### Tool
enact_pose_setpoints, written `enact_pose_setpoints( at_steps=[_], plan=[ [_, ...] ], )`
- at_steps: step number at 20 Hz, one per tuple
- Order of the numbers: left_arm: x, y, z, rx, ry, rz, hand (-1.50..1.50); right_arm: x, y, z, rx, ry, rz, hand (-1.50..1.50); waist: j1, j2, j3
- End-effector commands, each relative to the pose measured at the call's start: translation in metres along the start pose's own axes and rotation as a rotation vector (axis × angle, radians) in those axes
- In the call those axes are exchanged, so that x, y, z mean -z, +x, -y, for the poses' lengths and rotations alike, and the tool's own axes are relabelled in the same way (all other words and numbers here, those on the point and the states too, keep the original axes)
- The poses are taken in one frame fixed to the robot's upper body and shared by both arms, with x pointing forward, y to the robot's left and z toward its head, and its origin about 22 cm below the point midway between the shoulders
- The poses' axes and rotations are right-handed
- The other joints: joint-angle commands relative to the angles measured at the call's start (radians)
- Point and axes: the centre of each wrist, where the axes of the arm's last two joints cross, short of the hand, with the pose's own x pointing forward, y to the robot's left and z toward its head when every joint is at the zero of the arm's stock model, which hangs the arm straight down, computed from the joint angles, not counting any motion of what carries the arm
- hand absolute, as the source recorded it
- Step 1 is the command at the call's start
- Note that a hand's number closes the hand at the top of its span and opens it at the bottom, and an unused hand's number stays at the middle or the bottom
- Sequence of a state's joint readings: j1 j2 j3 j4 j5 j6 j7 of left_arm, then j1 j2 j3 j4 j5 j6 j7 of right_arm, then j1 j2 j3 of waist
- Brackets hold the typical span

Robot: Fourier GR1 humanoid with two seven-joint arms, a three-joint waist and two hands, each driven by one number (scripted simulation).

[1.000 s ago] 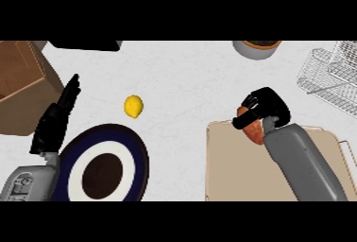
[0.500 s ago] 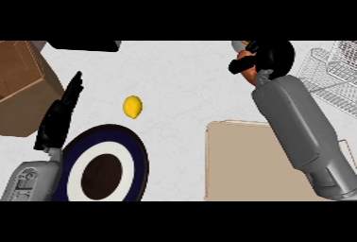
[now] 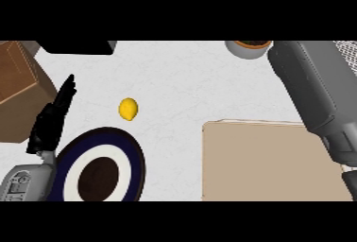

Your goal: Pick the sweet potato from the tray and place it in the tiered basket

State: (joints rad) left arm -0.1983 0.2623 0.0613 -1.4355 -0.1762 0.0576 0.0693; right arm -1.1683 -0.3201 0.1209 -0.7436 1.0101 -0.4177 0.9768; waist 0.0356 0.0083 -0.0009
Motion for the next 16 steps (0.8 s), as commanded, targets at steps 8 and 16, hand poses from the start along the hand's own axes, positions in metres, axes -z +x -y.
enact_pose_setpoints(
  at_steps=[8,16],
  plan=[
    [-0.010,0.006,0.006,-0.023,0.013,-0.014,0.00,0.063,-0.029,0.034,0.046,0.014,-0.021,1.50,-0.026,-0.008,0.001],
    [0.005,0.004,-0.007,0.007,-0.005,0.003,0.00,0.097,-0.068,0.031,-0.241,-0.065,-0.006,1.50,-0.005,0.006,0.001]
  ],
)
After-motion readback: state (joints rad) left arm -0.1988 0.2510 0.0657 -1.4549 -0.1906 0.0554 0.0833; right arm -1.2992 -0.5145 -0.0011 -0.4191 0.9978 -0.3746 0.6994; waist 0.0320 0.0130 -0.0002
